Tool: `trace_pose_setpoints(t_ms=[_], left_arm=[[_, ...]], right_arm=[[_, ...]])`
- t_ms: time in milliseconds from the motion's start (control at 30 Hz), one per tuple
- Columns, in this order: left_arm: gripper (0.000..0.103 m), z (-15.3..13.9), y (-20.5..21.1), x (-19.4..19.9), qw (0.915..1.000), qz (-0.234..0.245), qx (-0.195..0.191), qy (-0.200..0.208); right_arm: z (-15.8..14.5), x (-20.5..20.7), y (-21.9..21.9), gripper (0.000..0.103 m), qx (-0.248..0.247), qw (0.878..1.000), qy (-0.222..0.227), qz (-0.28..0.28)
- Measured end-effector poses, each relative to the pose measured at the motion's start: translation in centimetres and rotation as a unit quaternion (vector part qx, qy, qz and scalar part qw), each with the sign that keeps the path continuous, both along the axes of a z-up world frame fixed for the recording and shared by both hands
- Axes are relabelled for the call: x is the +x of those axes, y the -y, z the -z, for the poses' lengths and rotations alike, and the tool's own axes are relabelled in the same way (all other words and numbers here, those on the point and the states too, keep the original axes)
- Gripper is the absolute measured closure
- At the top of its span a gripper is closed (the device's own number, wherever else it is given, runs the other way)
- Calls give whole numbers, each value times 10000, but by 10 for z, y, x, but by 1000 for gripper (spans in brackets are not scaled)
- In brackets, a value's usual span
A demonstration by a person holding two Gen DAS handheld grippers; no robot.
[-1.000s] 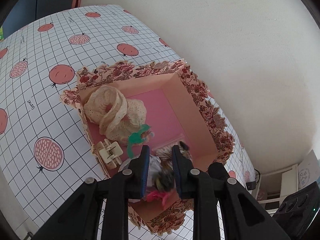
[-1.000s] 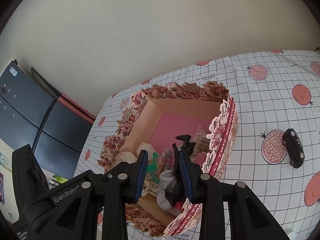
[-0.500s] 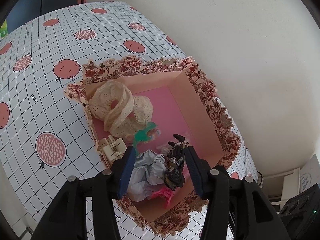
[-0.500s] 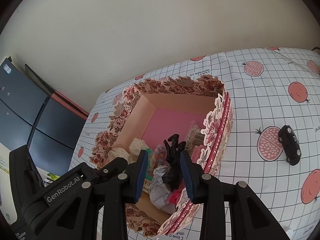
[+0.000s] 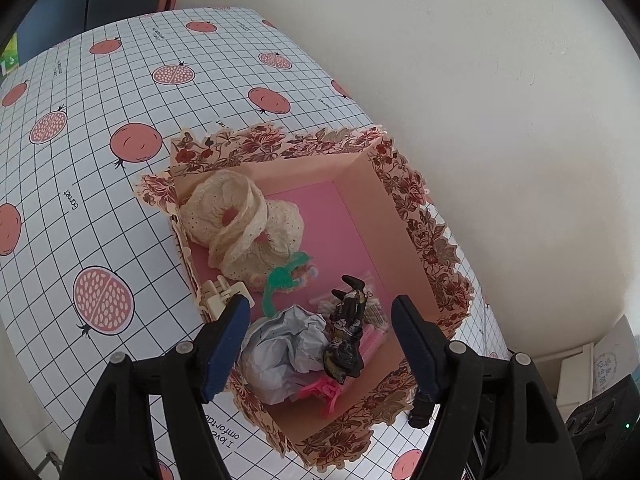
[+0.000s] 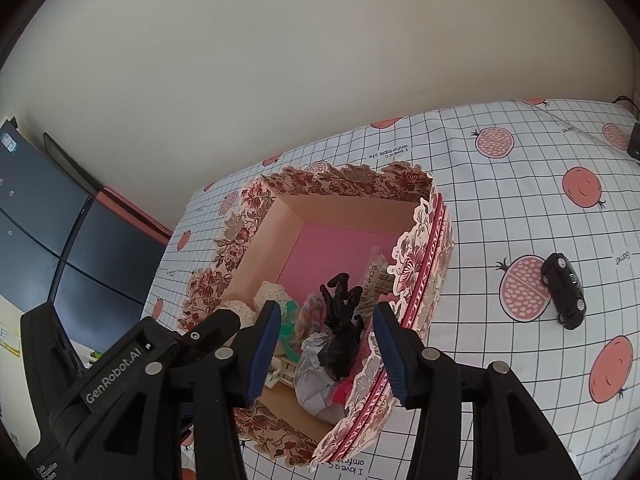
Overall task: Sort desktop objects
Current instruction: 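Open right tool dropping the figurine into box while left tool drops the green toy, then withdraw both open tools from the box toward the white toy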
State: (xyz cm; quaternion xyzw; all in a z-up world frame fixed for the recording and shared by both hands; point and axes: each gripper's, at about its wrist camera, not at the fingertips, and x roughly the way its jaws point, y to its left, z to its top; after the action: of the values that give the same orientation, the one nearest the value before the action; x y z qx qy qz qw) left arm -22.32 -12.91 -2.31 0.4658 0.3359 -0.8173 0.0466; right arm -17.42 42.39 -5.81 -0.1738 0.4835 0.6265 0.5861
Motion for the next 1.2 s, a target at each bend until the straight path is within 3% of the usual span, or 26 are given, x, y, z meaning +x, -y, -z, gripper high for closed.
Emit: trace_pose_setpoints(t_ms=[433, 667, 833, 1067, 1200], left_arm=[[18, -4, -1, 2, 9998, 25, 151, -90], [17, 0, -4, 2, 9994, 59, 329, 11], [17, 0, -4, 2, 9993, 26, 360, 3], [17, 4, -3, 3, 9991, -1, 411, 85], [11, 3, -5, 4, 9993, 6, 369, 79]], right_arm=[[-7, 10, 6, 29, -22, 9998, 32, 204], [-8, 18, 7, 25, 2, 9996, -94, 258], [-9, 24, 9, 5, 41, 9990, -220, 388], [-6, 39, 12, 0, -29, 9972, -303, 688], [-7, 45, 14, 0, -11, 9963, -340, 794]])
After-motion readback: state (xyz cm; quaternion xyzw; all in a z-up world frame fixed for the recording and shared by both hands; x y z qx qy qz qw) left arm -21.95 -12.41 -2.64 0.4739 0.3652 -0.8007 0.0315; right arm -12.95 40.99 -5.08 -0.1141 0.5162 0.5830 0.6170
